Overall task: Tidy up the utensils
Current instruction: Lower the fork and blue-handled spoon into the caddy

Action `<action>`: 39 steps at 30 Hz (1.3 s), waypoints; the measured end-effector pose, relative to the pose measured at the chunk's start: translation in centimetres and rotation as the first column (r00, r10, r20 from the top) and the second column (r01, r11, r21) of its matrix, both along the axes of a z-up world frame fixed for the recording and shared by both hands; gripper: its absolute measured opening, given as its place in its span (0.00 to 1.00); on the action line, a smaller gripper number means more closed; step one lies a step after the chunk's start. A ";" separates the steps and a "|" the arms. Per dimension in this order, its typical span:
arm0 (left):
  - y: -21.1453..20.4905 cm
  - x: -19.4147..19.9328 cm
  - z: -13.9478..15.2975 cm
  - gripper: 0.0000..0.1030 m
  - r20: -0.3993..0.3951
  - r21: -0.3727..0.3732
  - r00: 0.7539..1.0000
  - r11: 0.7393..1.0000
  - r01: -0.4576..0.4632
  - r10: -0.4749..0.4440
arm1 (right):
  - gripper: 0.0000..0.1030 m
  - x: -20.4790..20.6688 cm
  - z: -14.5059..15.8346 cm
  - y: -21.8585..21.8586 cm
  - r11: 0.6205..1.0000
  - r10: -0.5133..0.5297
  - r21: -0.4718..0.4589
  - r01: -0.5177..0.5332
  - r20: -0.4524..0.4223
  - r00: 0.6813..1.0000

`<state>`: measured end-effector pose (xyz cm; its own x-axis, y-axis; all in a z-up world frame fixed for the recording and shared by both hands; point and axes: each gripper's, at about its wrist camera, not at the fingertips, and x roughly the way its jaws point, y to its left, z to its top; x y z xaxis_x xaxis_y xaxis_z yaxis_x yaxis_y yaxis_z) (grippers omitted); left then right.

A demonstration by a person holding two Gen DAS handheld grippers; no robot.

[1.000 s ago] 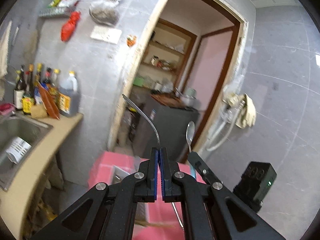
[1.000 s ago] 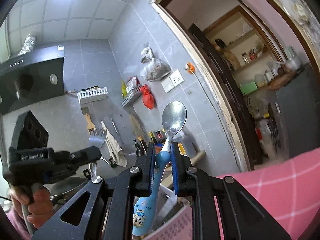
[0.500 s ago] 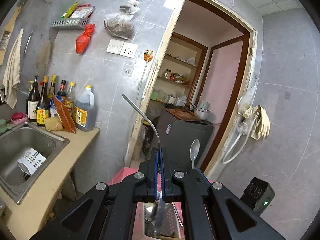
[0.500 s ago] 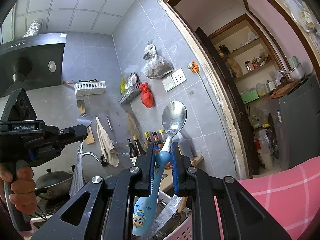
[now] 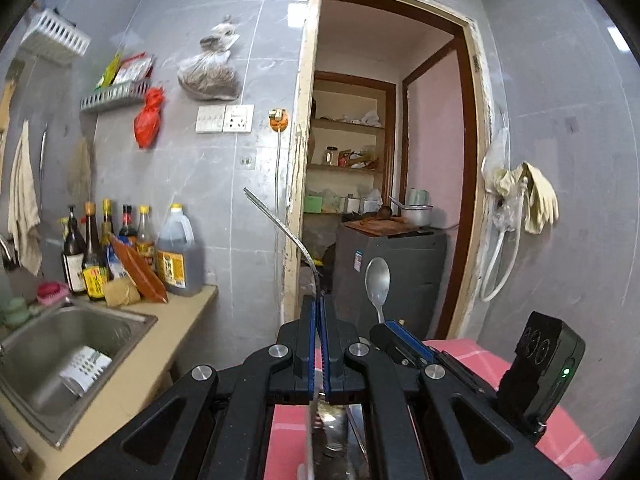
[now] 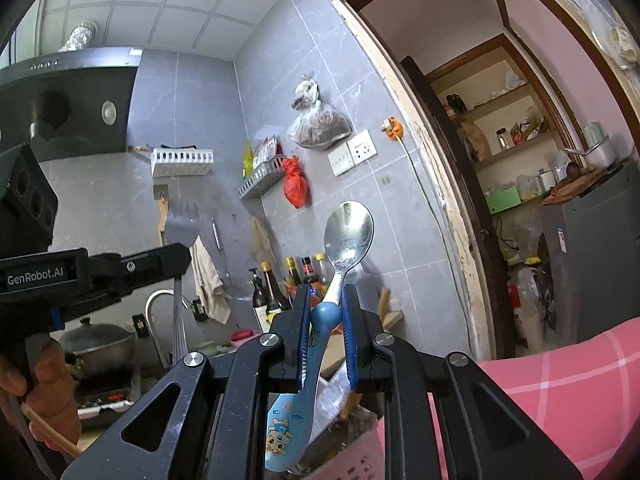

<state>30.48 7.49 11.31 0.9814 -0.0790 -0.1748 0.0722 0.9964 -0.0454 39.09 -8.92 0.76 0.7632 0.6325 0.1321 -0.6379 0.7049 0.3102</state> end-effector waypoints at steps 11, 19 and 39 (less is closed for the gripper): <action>-1.0 0.7 -1.7 0.03 0.067 0.117 0.997 0.992 -0.042 0.034 | 0.13 -0.6 -0.5 0.2 0.997 -0.012 -0.078 0.015 0.031 0.999; -0.6 1.4 -3.0 0.03 0.028 0.076 0.999 0.997 -0.029 0.026 | 0.13 -0.8 -0.8 -0.1 0.995 0.006 -0.098 -0.004 0.021 1.000; 0.8 1.6 -3.3 0.03 0.011 0.003 1.000 1.000 -0.014 0.014 | 0.12 0.9 -2.9 0.8 0.997 0.077 0.035 -0.075 -0.059 0.995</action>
<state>32.12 8.31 8.00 0.9843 -0.0648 -0.1640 0.0587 0.9974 -0.0414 40.02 -8.11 -2.14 0.7202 0.6852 0.1086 -0.6687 0.6439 0.3718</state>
